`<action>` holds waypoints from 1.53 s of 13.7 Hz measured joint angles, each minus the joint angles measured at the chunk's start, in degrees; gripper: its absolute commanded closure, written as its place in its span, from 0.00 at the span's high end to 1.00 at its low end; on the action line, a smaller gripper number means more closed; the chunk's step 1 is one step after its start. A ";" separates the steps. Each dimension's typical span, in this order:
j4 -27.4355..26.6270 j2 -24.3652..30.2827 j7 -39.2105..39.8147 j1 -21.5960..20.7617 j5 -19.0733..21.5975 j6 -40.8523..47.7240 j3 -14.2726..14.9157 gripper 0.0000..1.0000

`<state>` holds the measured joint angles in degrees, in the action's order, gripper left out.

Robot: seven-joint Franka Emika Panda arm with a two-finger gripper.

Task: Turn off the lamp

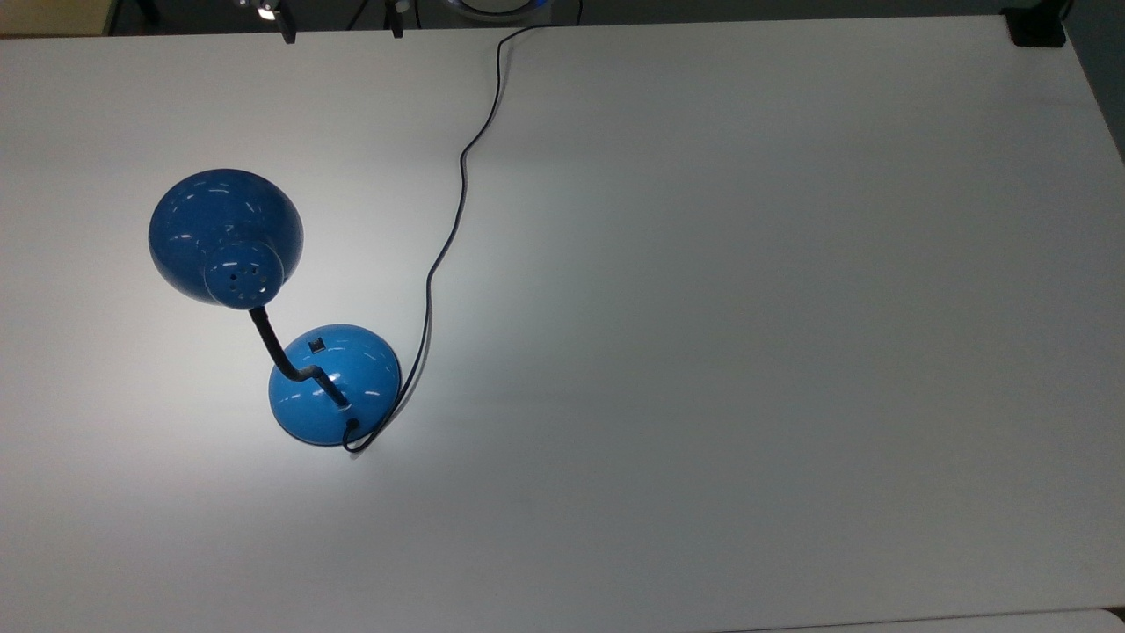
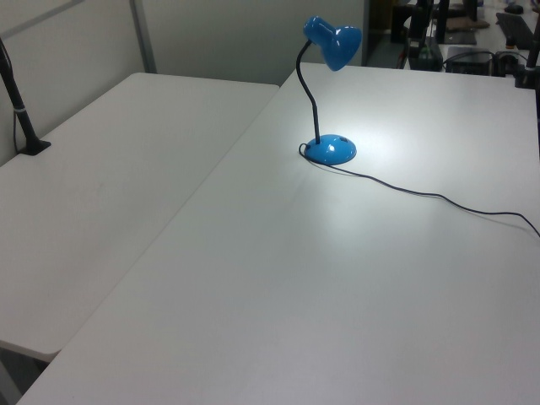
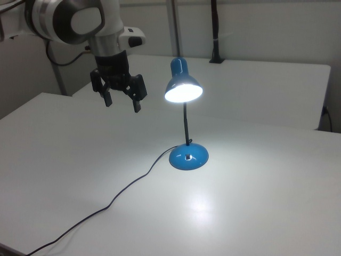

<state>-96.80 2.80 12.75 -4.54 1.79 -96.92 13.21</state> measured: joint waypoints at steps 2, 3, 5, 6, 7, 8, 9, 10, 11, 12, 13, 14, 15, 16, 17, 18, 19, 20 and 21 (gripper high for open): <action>0.03 -0.01 -0.03 0.00 0.00 0.00 0.00 1.00; 0.03 -0.01 -0.04 0.00 0.00 0.00 0.00 1.00; 0.03 -0.01 -0.06 -0.01 0.00 0.00 0.00 1.00; 0.03 -0.01 -0.07 -0.01 0.00 0.00 0.00 1.00; 0.03 -0.03 -0.08 -0.01 0.00 0.00 0.00 1.00; 0.03 -0.06 -0.09 -0.01 0.00 0.00 0.00 1.00; 0.03 -0.08 -0.10 -0.01 0.00 0.00 0.00 1.00; 0.03 -0.10 -0.10 -0.01 0.00 0.00 0.00 1.00; 0.03 -0.14 -0.10 -0.01 0.00 0.00 0.00 1.00; 0.03 -0.18 -0.10 -0.01 0.00 0.00 0.00 1.00; 0.04 -0.18 -0.10 -0.01 0.00 0.00 0.00 1.00; 0.08 -0.18 -0.10 0.00 0.00 0.00 0.00 1.00; 0.14 -0.18 -0.10 0.00 0.00 0.00 0.00 1.00; 0.15 -0.18 0.53 0.03 -0.04 0.00 0.00 1.00; 0.14 -0.18 4.37 0.10 -0.12 0.02 0.06 1.00; 0.11 -0.20 8.25 0.47 -0.22 0.26 0.11 1.00; 0.02 -0.24 11.91 1.24 -0.41 0.51 0.18 1.00; -0.18 -0.38 16.39 2.74 -1.33 0.61 0.31 1.00; -0.54 -0.80 19.53 3.91 -3.77 0.61 0.42 1.00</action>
<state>-97.34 2.00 32.28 -0.62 -1.99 -96.31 13.63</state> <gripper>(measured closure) 0.000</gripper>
